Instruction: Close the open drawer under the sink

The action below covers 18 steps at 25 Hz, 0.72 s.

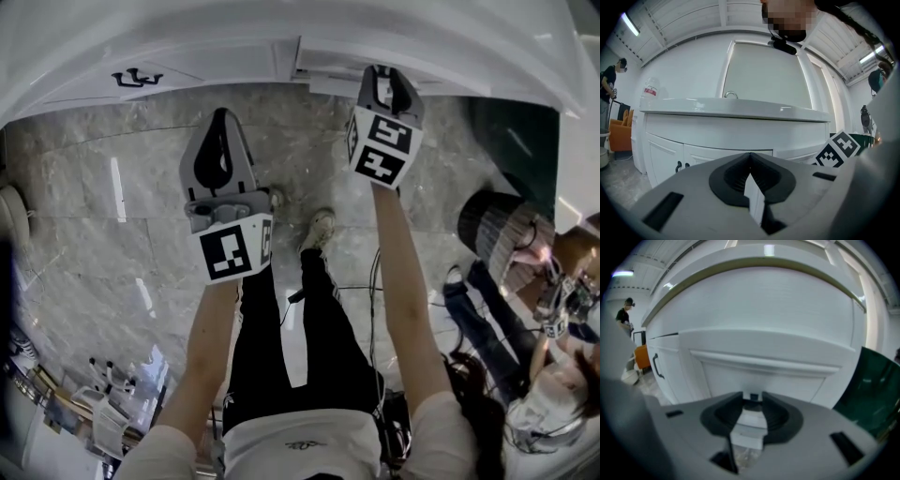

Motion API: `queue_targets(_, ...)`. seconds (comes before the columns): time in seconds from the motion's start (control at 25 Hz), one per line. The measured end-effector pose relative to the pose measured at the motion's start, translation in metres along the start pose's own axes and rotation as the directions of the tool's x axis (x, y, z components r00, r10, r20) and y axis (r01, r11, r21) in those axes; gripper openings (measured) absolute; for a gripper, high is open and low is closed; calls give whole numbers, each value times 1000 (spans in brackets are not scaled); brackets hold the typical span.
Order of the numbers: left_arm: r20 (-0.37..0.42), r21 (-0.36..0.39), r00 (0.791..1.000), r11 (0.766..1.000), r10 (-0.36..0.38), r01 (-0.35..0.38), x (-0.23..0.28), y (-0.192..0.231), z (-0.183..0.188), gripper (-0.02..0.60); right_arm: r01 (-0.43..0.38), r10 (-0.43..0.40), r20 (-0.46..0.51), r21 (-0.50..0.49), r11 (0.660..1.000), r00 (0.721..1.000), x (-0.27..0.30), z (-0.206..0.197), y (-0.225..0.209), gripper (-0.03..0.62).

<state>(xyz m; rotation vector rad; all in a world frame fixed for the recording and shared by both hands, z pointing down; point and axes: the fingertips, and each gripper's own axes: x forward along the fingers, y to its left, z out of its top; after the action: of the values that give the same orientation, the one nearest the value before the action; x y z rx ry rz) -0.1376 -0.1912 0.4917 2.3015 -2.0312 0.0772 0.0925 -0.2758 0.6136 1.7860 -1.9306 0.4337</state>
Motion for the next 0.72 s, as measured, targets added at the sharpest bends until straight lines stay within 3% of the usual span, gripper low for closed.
queue_targets(0.28, 9, -7, 1000, 1000, 4, -4, -10, 4, 8, 20, 27, -25, -78, 17, 1000, 997, -5, -7, 2, 147)
queue_targets(0.52, 16, -14, 1000, 1000, 0, 0, -23, 2, 12, 21, 13, -11, -71, 24, 1000, 997, -23, -8, 4, 153)
queue_targets(0.72, 4, -35, 1000, 999, 1, -1, -36, -4, 16, 21, 29, -35, -82, -68, 997, 996, -42, 0, 4, 130)
